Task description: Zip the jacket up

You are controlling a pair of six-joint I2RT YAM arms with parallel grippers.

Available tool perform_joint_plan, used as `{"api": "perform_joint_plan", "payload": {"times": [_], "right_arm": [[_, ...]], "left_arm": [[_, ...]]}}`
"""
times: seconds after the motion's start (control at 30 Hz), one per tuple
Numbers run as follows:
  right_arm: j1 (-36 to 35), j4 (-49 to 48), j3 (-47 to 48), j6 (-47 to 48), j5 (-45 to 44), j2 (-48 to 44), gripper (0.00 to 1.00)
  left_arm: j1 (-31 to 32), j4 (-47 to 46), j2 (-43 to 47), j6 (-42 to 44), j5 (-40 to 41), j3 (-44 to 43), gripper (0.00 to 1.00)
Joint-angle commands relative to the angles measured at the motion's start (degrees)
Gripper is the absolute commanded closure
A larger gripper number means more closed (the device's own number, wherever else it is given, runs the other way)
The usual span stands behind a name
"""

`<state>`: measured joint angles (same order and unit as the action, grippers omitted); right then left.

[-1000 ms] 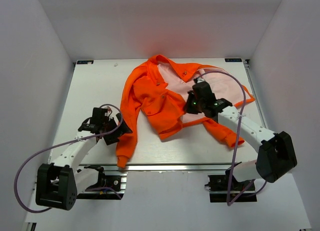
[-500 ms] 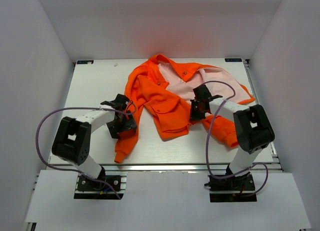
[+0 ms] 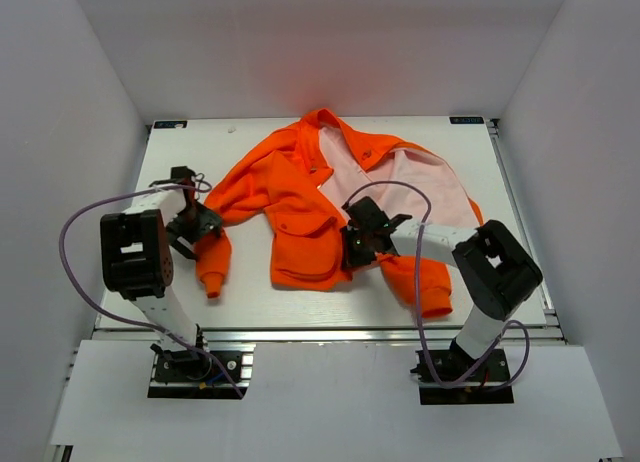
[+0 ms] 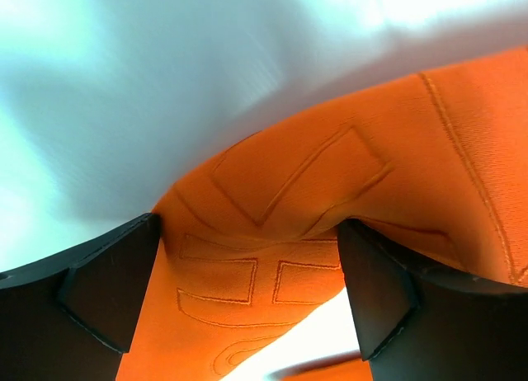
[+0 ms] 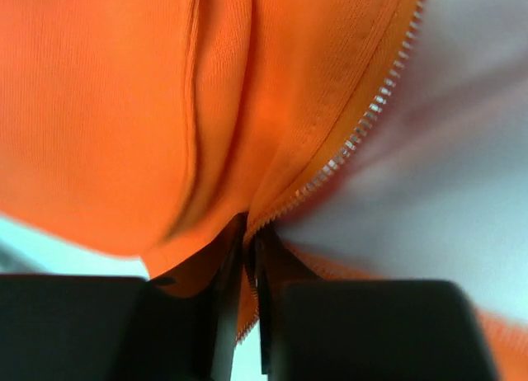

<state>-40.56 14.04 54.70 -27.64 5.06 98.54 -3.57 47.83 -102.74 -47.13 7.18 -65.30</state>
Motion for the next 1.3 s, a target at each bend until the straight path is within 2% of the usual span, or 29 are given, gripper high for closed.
{"api": "perform_joint_plan", "payload": {"times": [0.0,0.07,0.17,0.2,0.23,0.3,0.33,0.37,0.47,0.5,0.53,0.57,0.63,0.73,0.83,1.07,1.1,1.2,1.23,1.27], "right_arm": [[-2.77,5.12,-5.30,-0.93,8.72,0.17,0.82],[-2.77,5.64,-4.17,0.65,8.56,-3.87,0.68],[-2.07,9.23,0.66,2.49,3.83,-10.02,0.45],[-1.11,10.03,1.89,2.50,3.21,-11.60,0.41],[1.77,10.47,3.38,2.50,3.38,-14.84,0.32],[6.16,11.79,3.66,2.15,3.99,-18.11,0.26],[11.67,12.14,3.23,2.06,3.91,-21.52,0.13],[14.60,12.50,1.48,1.63,3.12,-23.20,0.11],[28.04,14.25,-2.73,0.83,-1.63,-28.22,0.11],[32.08,14.78,-3.80,0.31,-0.67,-28.84,0.11],[40.12,14.70,-4.85,0.30,0.90,-29.45,0.11],[44.47,14.44,-6.78,0.04,3.96,-29.37,0.11],[53.59,12.08,-8.72,-0.31,6.01,-28.32,0.11],[60.04,10.92,-9.44,-0.14,5.93,-23.86,0.11],[62.87,8.56,-8.47,-0.83,3.74,-18.31,0.11],[63.76,2.13,-6.80,-3.21,5.84,-6.79,0.12],[63.76,1.61,-6.54,-3.21,5.75,-5.57,0.15],[63.76,-1.11,-7.14,-3.48,6.01,-5.90,0.32],[63.76,-2.17,-7.50,-3.30,6.45,-6.60,0.57],[63.76,-3.13,-8.11,-3.21,7.24,-7.30,0.75]], "left_arm": [[-3.54,-1.25,2.09,-1.64,8.91,1.23,0.02],[-3.46,-1.77,3.94,-0.77,7.16,-0.70,0.02],[-2.93,-2.48,7.54,3.53,-0.13,-4.12,0.02],[-1.97,-2.57,8.51,5.28,-1.37,-5.18,0.02],[-1.18,-2.57,10.61,5.99,-2.60,-6.06,0.02],[1.53,-2.57,12.73,8.79,-3.75,-8.61,0.02],[2.60,-2.74,14.74,9.68,-5.84,-9.23,0.02],[4.26,-3.27,15.72,10.48,-6.64,-9.67,0.02],[11.64,-5.55,18.53,11.28,-8.22,-8.80,0.02],[15.57,-6.69,18.80,11.19,-9.71,-7.05,0.02],[17.35,-8.09,19.06,11.19,-11.12,-5.73,0.02],[19.98,-11.67,18.98,11.27,-16.09,-4.33,0.02],[22.19,-15.30,18.10,11.10,-20.26,0.07,0.02],[25.36,-19.53,14.77,10.31,-24.58,2.71,0.02],[27.39,-19.45,10.55,10.83,-22.57,2.72,0.02],[27.57,-19.71,0.97,11.62,-23.70,2.63,0.02],[27.57,-19.27,0.00,11.63,-23.62,2.28,0.02],[27.57,-17.17,-3.16,11.63,-22.04,1.05,0.02],[27.57,-16.73,-3.87,11.63,-21.51,0.79,0.02],[27.57,-16.46,-4.05,11.63,-21.07,0.70,0.02]]}}
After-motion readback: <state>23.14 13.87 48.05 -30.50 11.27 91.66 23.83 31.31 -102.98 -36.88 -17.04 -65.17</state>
